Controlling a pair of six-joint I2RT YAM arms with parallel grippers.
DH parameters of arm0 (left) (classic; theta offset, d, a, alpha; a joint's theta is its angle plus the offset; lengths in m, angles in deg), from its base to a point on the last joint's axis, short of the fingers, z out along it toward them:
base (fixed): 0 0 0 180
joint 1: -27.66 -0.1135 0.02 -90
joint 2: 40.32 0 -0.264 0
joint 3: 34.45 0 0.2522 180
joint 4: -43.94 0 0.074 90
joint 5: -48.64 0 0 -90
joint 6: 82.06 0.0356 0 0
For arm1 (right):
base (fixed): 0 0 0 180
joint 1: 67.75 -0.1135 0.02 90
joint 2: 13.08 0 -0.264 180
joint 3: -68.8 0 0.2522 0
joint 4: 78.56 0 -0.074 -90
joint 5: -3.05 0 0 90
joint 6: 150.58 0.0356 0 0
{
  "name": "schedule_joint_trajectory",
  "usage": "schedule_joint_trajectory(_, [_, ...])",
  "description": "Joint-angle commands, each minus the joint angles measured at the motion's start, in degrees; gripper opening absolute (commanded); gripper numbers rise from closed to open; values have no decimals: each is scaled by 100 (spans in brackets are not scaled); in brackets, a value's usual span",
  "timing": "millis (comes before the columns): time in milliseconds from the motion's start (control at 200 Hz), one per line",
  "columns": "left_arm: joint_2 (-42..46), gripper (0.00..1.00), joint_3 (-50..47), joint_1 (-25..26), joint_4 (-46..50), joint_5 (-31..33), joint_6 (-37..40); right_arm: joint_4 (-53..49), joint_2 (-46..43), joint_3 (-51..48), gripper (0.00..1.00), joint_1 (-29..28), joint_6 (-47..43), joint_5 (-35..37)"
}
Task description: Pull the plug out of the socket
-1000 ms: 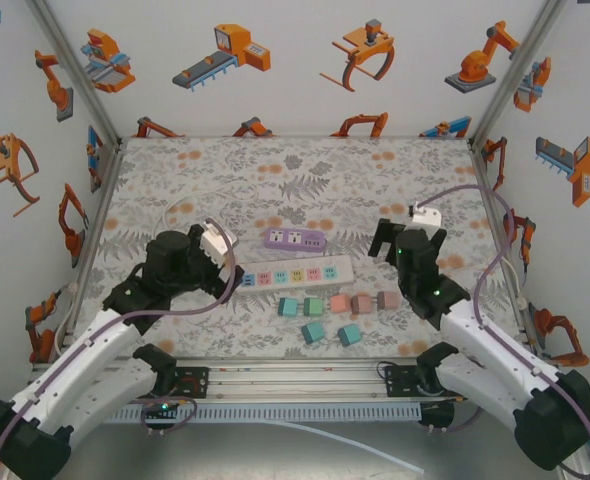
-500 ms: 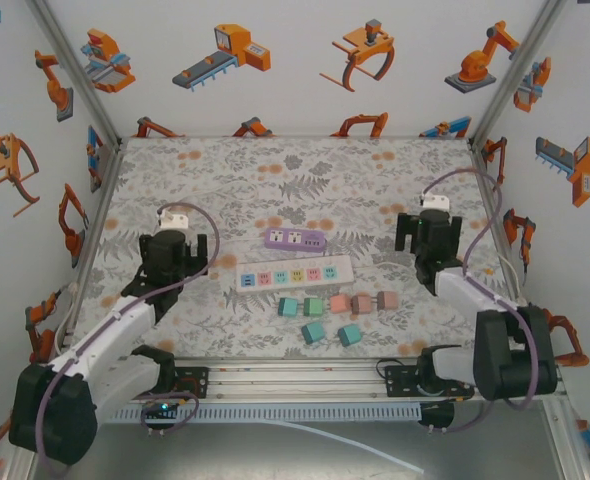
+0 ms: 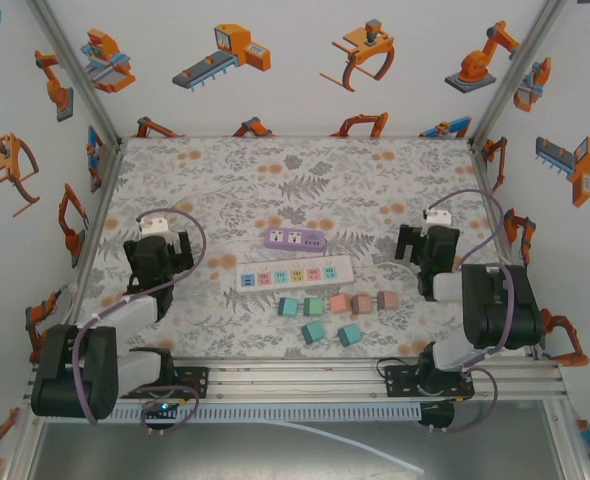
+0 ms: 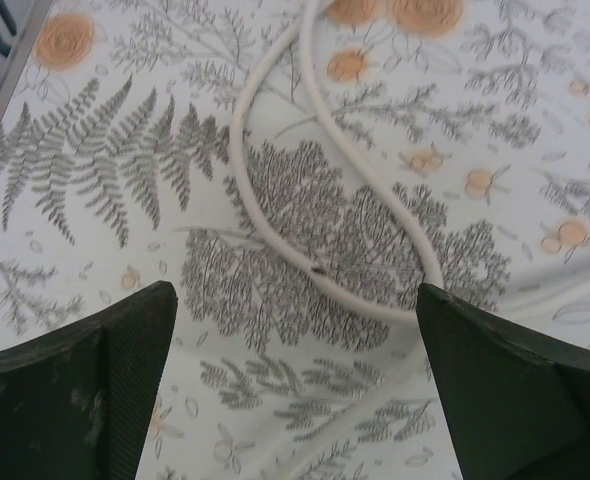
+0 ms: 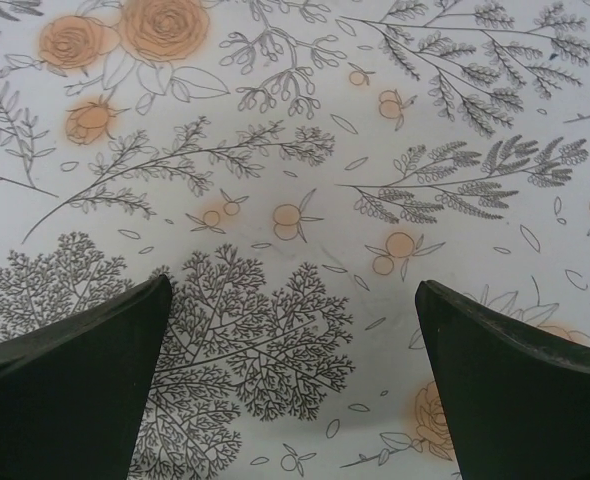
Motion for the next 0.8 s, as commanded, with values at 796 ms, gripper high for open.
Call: schedule_joint_trajectory(796, [-1943, 97, 693, -404, -1637, -814, -114, 498, 17, 139, 99, 32, 189, 288])
